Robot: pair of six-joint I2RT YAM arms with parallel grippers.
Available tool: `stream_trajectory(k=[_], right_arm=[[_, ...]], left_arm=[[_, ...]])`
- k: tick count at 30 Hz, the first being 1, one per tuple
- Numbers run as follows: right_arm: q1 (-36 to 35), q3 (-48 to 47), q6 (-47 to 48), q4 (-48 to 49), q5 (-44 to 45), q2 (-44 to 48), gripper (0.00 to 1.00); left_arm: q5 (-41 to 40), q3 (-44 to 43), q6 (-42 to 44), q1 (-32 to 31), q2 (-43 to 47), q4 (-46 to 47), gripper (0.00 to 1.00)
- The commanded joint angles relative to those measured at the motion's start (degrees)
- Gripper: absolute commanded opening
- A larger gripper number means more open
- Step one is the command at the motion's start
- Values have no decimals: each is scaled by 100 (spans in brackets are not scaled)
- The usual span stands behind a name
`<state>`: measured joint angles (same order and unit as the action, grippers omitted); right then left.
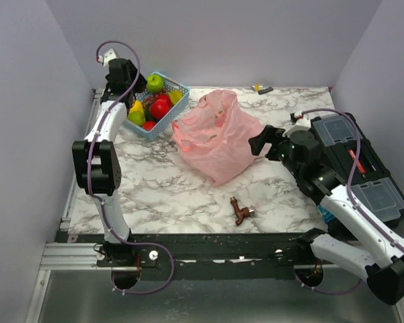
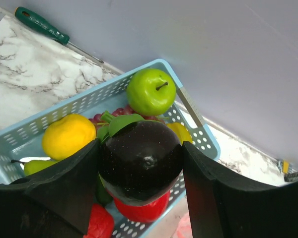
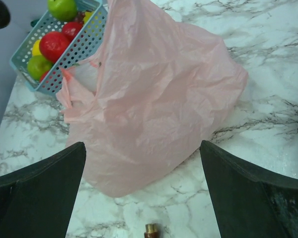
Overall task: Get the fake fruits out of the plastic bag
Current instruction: Place the fake fruit in the bin.
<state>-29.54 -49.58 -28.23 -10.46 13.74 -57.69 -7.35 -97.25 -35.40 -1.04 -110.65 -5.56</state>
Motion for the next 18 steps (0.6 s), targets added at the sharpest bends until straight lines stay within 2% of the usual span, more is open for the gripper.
stream_trajectory(k=[1, 4, 9, 10, 11, 16, 18], right_arm=[[-23, 212, 13, -685, -431, 753, 100], [-21, 225, 32, -919, -367, 1282, 100], [-21, 257, 144, -1146, -206, 1714, 100], [-23, 240, 177, -1207, -155, 1726, 100], [-25, 203, 206, -1266, -110, 1714, 100], [-25, 29, 308, -1406, -37, 1755, 100], [-23, -4, 322, -1419, -41, 1817, 100]], left_arm=[[142, -840, -219, 157, -643, -284, 20], [234, -1232, -211, 225, -919, -584, 45], [393, -1290, -168, 231, -728, -968, 79], [338, -1300, -203, 233, -661, -1153, 94], [286, -1359, -241, 237, -586, -1386, 99], [239, -1601, -345, 295, -70, -2230, 99], [456, -1444, -389, 297, 292, -2363, 99]])
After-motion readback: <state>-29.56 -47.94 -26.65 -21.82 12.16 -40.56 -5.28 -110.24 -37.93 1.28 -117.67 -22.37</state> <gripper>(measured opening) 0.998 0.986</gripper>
